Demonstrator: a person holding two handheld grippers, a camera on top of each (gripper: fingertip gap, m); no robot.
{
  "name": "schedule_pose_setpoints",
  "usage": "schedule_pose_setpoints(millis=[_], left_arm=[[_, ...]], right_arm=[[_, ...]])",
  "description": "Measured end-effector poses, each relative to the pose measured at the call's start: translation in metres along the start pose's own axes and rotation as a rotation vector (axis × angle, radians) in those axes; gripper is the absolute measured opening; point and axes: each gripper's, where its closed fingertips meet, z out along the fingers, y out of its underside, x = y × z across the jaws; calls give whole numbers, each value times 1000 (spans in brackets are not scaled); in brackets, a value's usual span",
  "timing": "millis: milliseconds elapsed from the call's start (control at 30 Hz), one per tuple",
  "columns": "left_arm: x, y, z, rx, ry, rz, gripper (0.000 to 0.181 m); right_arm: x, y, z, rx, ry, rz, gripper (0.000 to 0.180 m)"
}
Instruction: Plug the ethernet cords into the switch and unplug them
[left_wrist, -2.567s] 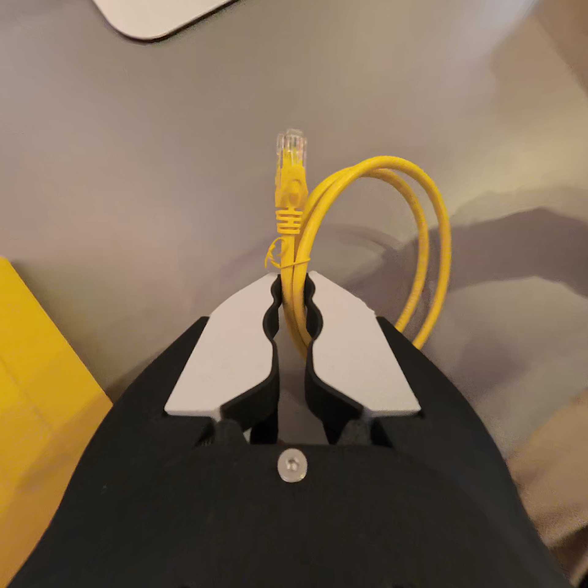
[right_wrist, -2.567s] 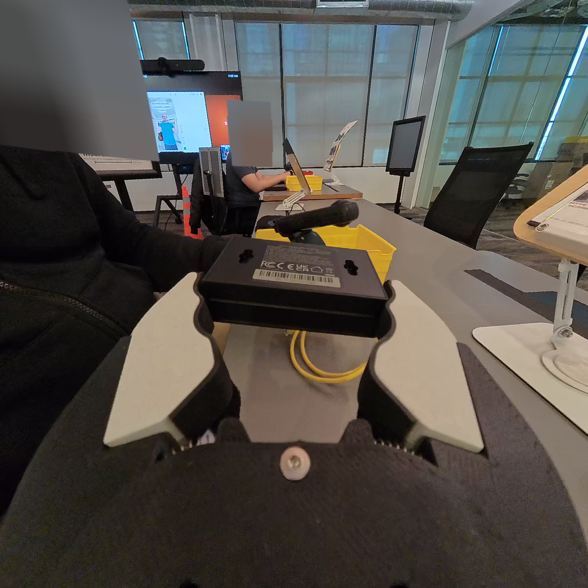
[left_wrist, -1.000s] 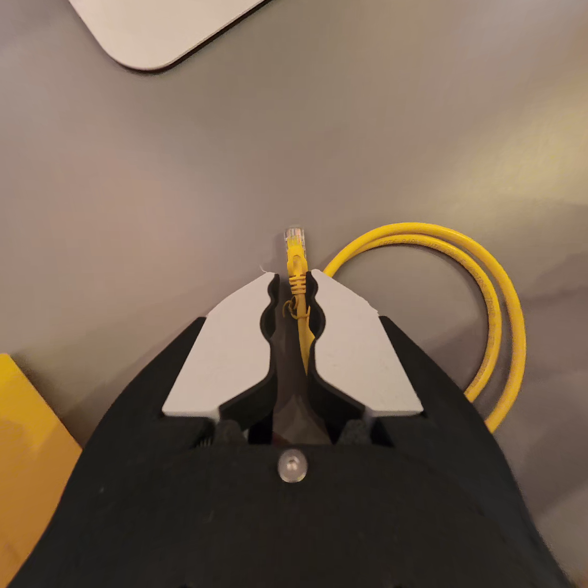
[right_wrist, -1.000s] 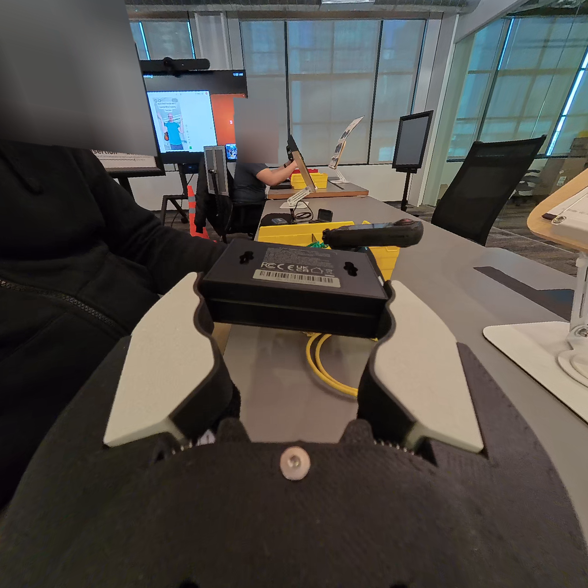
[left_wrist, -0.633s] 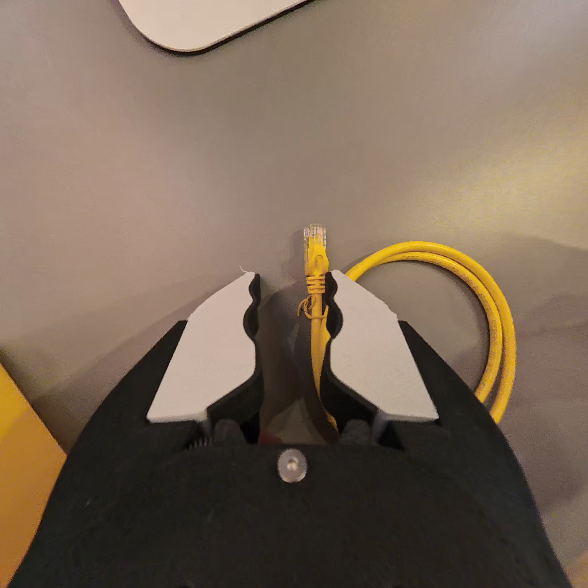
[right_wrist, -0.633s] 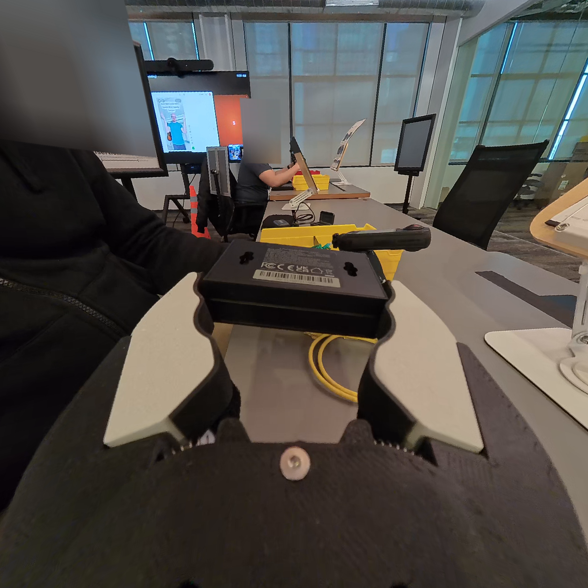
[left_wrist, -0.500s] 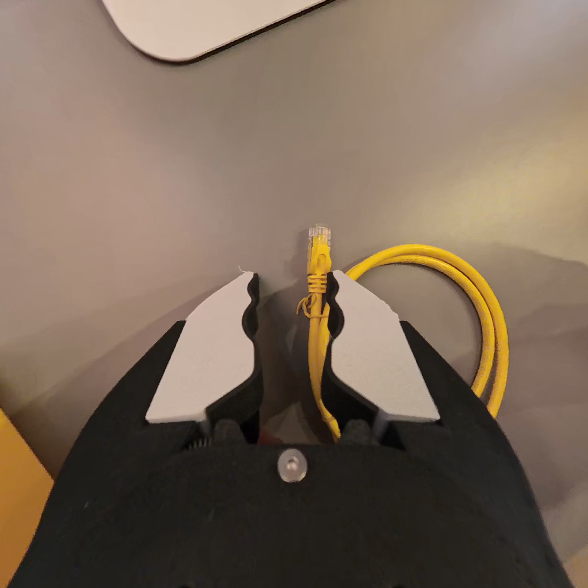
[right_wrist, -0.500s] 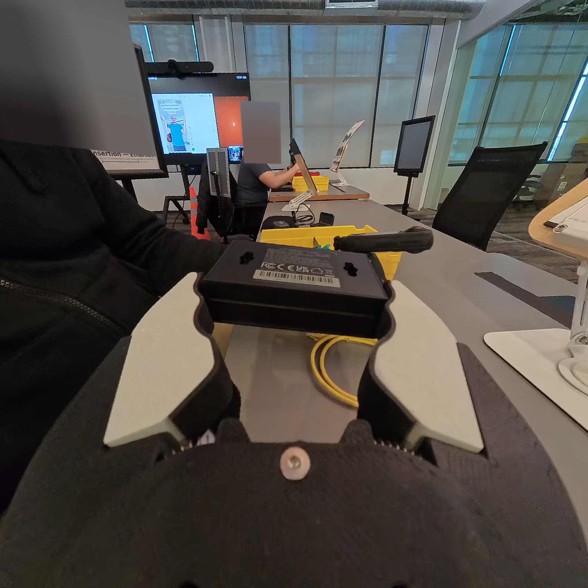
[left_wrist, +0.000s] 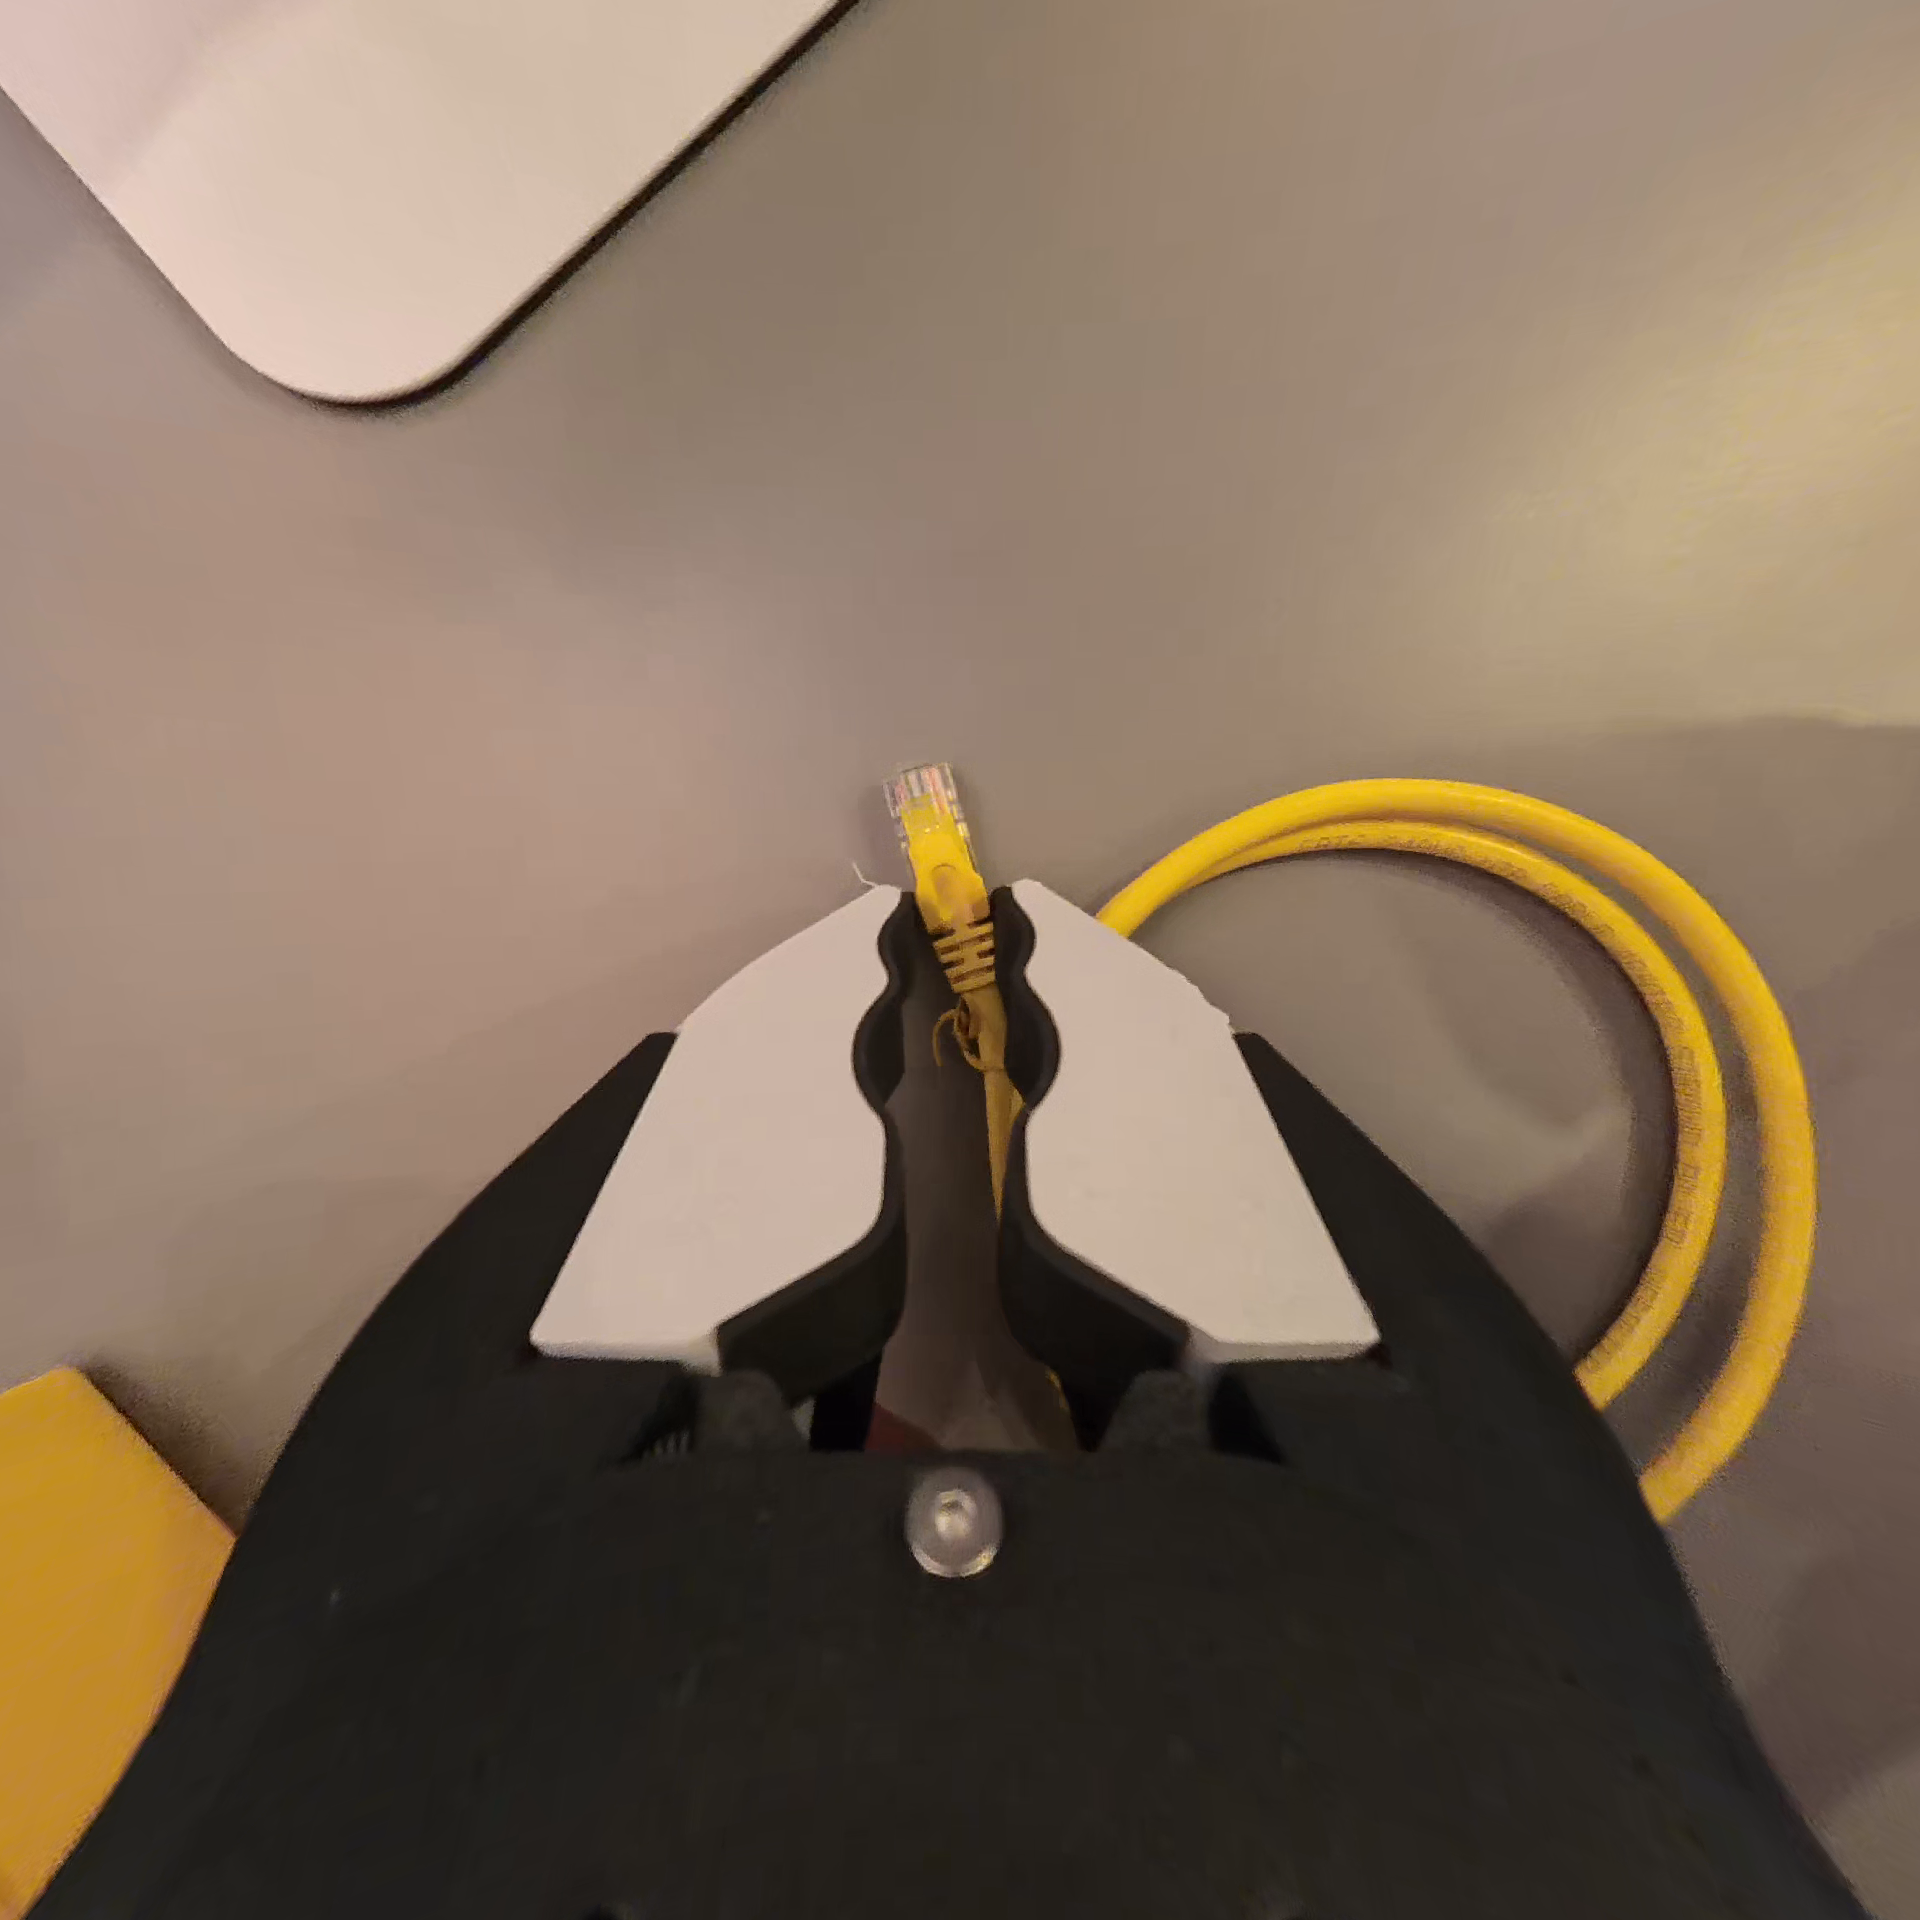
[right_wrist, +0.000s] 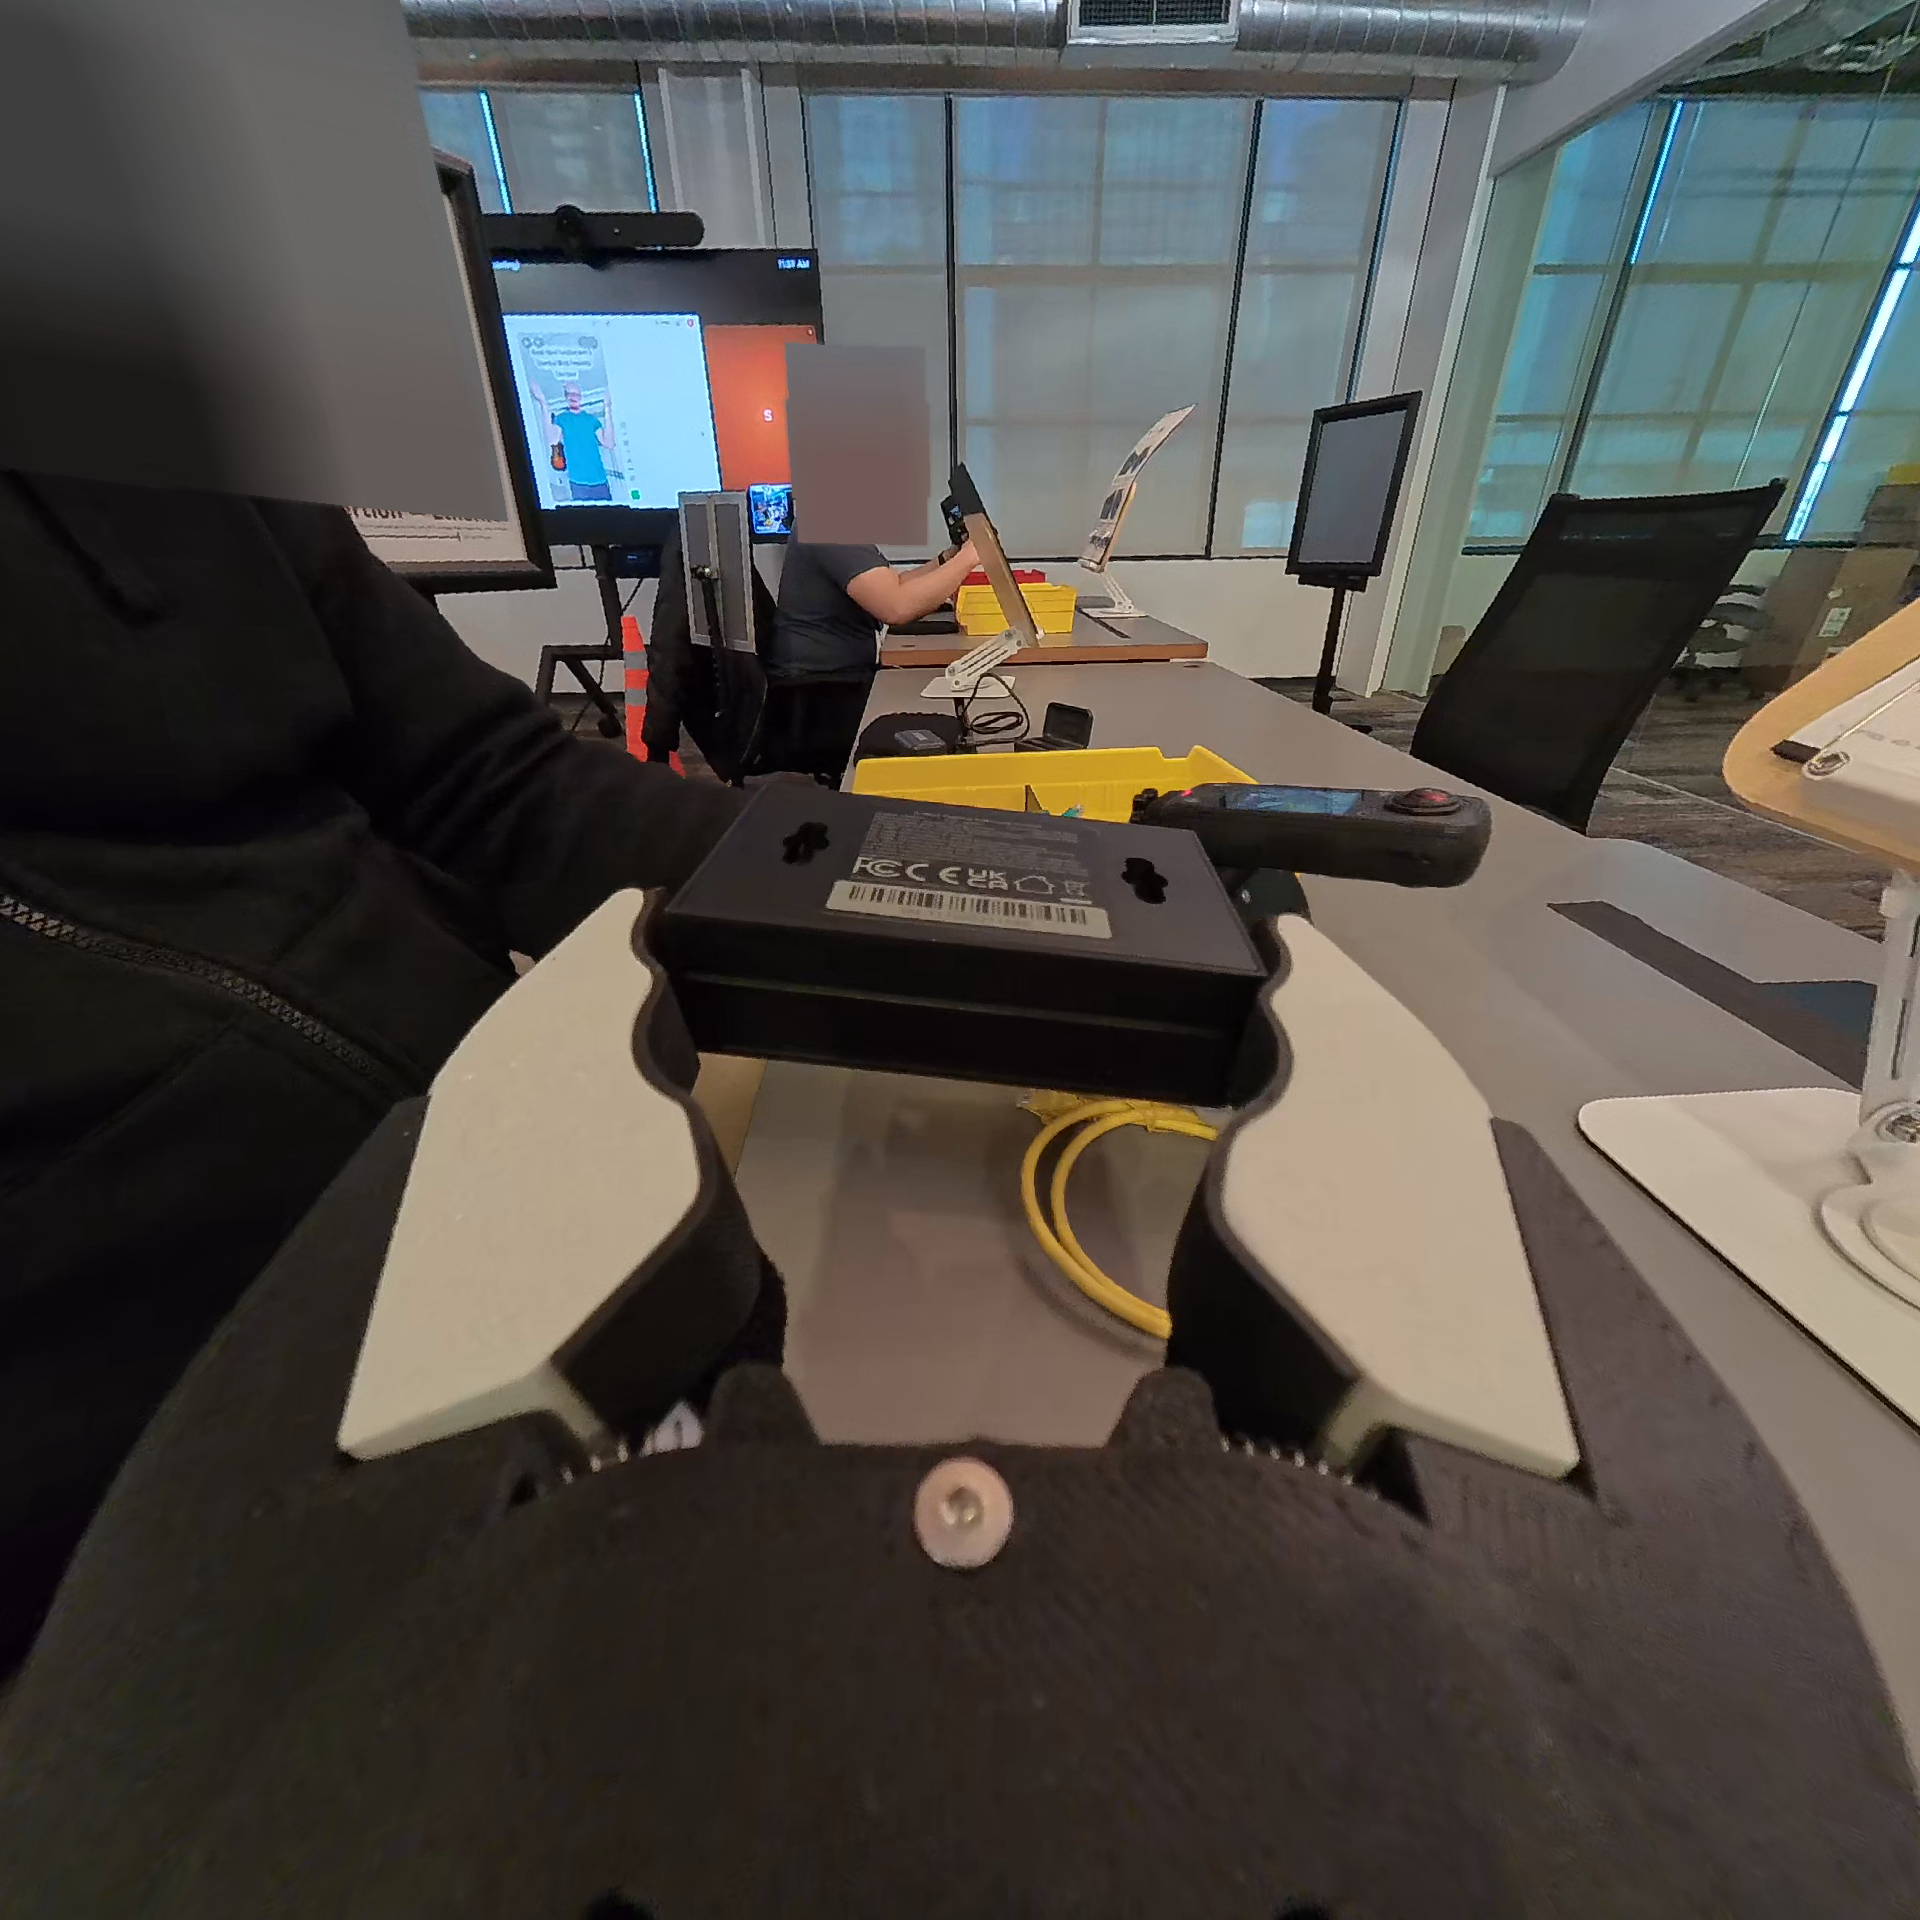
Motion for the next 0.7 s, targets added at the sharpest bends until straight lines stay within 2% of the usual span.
schedule_pose_setpoints(millis=[33,233,400,500,700], left_arm=[[0,-1,1,1,-13,7,13],[-1,-6,3,77,-45,32,13],[7,-8,-2,158,35,31,12],[31,-17,-24,213,85,143,12],[87,-38,-101,317,240,370,12]], right_arm=[[0,0,1,-2,-1,-1,102],[-2,-6,1,-4,4,-20,102],[0,-4,-5,-7,25,-15,102],[4,-2,-9,2,30,-9,102],[5,-3,-11,33,7,-2,102]])
